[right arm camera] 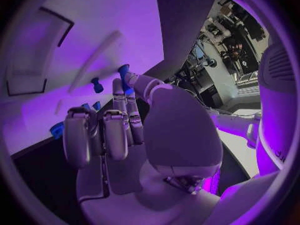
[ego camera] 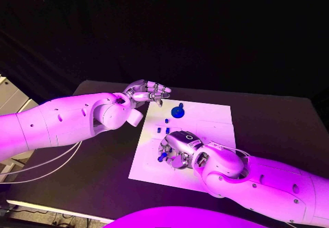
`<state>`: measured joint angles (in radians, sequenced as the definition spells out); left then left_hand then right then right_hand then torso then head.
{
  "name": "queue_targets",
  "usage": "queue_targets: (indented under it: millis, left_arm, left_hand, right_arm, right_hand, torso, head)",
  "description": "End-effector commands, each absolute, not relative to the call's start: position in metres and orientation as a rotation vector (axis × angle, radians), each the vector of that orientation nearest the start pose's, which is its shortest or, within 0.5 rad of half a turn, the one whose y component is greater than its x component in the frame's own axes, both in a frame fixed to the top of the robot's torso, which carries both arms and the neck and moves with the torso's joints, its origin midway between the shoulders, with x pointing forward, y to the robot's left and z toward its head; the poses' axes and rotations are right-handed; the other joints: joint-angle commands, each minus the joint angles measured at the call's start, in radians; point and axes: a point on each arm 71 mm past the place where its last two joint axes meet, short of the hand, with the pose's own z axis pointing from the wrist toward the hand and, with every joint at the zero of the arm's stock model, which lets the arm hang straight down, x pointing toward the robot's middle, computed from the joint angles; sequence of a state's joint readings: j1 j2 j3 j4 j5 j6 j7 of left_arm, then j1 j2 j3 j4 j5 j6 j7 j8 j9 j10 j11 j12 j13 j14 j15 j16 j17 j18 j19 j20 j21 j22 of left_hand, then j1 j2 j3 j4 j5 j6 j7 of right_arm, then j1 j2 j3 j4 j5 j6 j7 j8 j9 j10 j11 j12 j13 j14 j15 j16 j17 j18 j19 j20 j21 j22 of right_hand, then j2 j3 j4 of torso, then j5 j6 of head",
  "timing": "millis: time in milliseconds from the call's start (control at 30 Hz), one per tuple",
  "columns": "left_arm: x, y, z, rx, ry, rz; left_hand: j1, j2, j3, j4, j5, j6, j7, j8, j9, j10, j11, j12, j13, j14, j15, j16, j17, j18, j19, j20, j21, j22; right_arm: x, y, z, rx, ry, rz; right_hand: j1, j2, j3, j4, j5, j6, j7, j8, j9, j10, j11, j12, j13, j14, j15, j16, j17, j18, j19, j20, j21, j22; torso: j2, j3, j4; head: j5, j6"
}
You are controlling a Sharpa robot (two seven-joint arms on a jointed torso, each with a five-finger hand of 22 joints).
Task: Assemble the parts on the task board
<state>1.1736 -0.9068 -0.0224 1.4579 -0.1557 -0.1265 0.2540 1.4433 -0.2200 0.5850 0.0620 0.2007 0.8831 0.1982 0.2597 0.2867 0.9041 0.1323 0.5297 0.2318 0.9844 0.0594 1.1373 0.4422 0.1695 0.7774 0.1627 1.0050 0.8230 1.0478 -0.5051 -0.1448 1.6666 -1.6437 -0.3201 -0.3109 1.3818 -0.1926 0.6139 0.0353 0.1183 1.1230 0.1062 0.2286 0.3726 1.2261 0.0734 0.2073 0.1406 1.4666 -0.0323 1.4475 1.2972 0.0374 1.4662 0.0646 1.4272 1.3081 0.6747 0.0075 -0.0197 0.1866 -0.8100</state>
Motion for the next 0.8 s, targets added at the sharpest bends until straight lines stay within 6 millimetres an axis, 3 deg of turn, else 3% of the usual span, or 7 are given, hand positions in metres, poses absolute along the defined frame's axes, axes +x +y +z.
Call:
queue_targets:
  millis: [33, 267, 500, 600, 800]
  left_arm:
    - [0.4914, 0.2468, -0.1943, -1.025, 1.633, -1.499]
    - [0.4912, 0.2465, -0.1943, -1.025, 1.636, -1.501]
    - [0.4912, 0.2465, -0.1944, -1.026, 1.639, -1.502]
    - [0.4912, 0.2467, -0.1944, -1.026, 1.638, -1.502]
    - [0.4911, 0.2469, -0.1945, -1.028, 1.64, -1.503]
  left_hand:
    - [-0.008, 0.001, -0.004, -0.001, 0.004, -0.005, -0.001, 0.006, -0.001, -0.004, 0.0, 0.007, -0.001, -0.005, 0.003, -0.002, -0.001, 0.014, 0.009, 0.001, -0.003, -0.002]
    - [-0.009, 0.002, -0.005, -0.001, 0.004, -0.005, -0.001, 0.007, -0.001, -0.004, 0.0, 0.008, -0.002, -0.005, 0.003, -0.002, -0.001, 0.014, 0.009, 0.001, -0.004, -0.002]
    - [-0.009, 0.002, -0.005, -0.001, 0.004, -0.005, -0.001, 0.007, -0.002, -0.005, 0.0, 0.008, -0.002, -0.005, 0.003, -0.002, -0.001, 0.014, 0.009, 0.001, -0.004, -0.002]
    - [-0.009, 0.002, -0.005, -0.001, 0.004, -0.005, -0.001, 0.007, -0.002, -0.005, 0.0, 0.008, -0.002, -0.005, 0.003, -0.002, -0.001, 0.014, 0.009, 0.001, -0.004, -0.002]
    - [-0.008, 0.003, -0.004, -0.001, 0.004, -0.006, -0.001, 0.007, -0.002, -0.005, 0.0, 0.009, -0.002, -0.006, 0.002, -0.003, -0.002, 0.015, 0.01, 0.001, -0.005, -0.003]
  right_arm:
    - [0.3674, -0.0052, -0.2546, -0.442, 1.779, 0.873]
    - [0.3648, 0.0, -0.2557, -0.455, 1.782, 0.879]
    - [0.3638, 0.002, -0.2541, -0.447, 1.757, 0.915]
    - [0.364, 0.0015, -0.2535, -0.439, 1.747, 0.925]
    - [0.3646, -0.0017, -0.251, -0.409, 1.712, 0.945]
  right_hand:
    - [-0.004, 0.007, 0.0, -0.005, 0.002, 0.003, 0.0, 0.003, 0.059, 0.046, -0.037, -0.001, 0.003, 0.049, -0.007, -0.004, -0.007, -0.009, 0.069, -0.004, -0.008, 0.216]
    - [-0.03, -0.006, -0.007, -0.002, 0.01, -0.019, 0.005, -0.007, 0.062, 0.031, -0.03, -0.019, 0.008, 0.047, -0.001, -0.008, -0.015, -0.008, 0.067, 0.001, -0.016, 0.215]
    - [-0.081, -0.058, -0.028, 0.02, 0.031, -0.074, 0.023, -0.044, 0.053, -0.025, -0.007, -0.065, 0.007, 0.049, 0.018, -0.004, -0.007, -0.005, 0.061, 0.015, -0.035, 0.211]
    - [-0.097, -0.084, -0.052, 0.029, 0.033, -0.11, 0.029, -0.069, 0.047, -0.078, 0.006, -0.092, 0.0, 0.039, 0.03, -0.02, -0.039, 0.009, 0.041, 0.026, -0.111, 0.189]
    - [-0.08, -0.085, -0.115, 0.031, 0.038, -0.154, 0.022, -0.098, 0.04, -0.134, 0.014, -0.091, -0.001, 0.025, 0.037, -0.037, -0.073, 0.022, 0.021, 0.036, -0.185, 0.168]
  torso:
    - [0.0, 0.0002, 0.0008]
    - [0.0, -0.0004, -0.0003]
    - [0.0, 0.0006, 0.0]
    - [-0.001, 0.0008, -0.0008]
    - [0.0, 0.0019, -0.0012]
  head:
    - [-0.001, 0.0]
    - [-0.003, 0.001]
    - [-0.003, 0.001]
    - [-0.003, 0.001]
    - [-0.005, 0.004]
